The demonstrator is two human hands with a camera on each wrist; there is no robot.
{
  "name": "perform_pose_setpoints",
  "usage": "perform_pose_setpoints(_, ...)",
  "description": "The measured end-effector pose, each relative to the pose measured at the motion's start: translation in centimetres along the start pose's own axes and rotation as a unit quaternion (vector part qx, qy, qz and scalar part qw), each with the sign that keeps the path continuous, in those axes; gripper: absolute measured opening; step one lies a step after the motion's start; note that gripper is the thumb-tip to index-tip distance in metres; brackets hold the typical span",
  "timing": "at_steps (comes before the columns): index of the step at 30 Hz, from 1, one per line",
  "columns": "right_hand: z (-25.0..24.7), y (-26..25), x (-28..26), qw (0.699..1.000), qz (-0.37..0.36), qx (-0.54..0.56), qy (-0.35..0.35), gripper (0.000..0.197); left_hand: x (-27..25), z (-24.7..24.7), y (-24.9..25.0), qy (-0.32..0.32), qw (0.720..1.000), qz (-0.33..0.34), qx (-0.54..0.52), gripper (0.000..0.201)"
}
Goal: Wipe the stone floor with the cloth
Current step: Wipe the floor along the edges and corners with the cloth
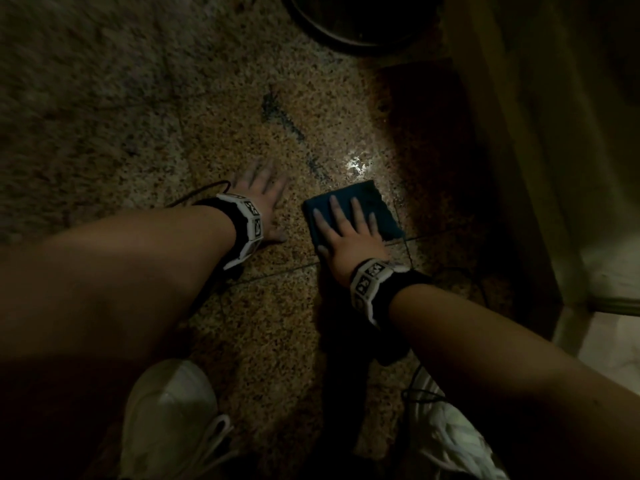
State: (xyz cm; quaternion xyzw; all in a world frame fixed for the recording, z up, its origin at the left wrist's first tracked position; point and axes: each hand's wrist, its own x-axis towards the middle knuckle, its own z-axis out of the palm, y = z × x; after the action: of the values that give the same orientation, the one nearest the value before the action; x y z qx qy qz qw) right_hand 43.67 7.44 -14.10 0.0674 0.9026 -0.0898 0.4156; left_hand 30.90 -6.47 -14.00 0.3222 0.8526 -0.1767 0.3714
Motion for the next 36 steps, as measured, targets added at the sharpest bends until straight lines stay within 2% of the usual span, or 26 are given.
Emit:
perform_pose_setpoints(8, -5.2, -2.2, 4.6, 0.999, 0.023, 0.047, 0.015, 0.063, -0.9, 0.8, -1.1, -0.026, 0.998, -0.044, -0.025, 0.116)
perform_pose_setpoints(13, -4.5, -1.9, 3.5, 1.000, -0.005, 0.006, 0.010, 0.062, -1.8, 1.5, -2.0, -0.032, 0.997, -0.060, -0.041, 0.116)
perform_pose_setpoints(19, -0.2, -2.2, -0.7, 0.993, -0.075, -0.066, -0.069, 0.068, -3.4, 2.7, -2.1, -0.034, 0.995, -0.080, -0.051, 0.114)
perform_pose_setpoints(23, 1.1, -3.0, -1.6, 0.989, -0.088, -0.073, -0.098, 0.073, -5.4, 4.0, -1.8, -0.069, 0.991, -0.100, -0.054, 0.104)
perform_pose_setpoints(28, 0.8, -3.1, -1.4, 0.990, -0.096, -0.063, -0.081, 0.062, -6.6, 4.6, -2.2, -0.084, 0.991, -0.092, -0.046, 0.101)
perform_pose_setpoints(31, -0.5, -3.4, 0.2, 0.990, -0.108, -0.070, -0.054, 0.061, -6.4, 3.6, -2.8, -0.082, 0.989, -0.110, -0.059, 0.100)
perform_pose_setpoints(36, -4.7, -4.8, 4.3, 0.992, -0.104, -0.056, -0.039, 0.064, -5.4, 1.9, -3.6, -0.026, 0.984, -0.154, -0.091, 0.101)
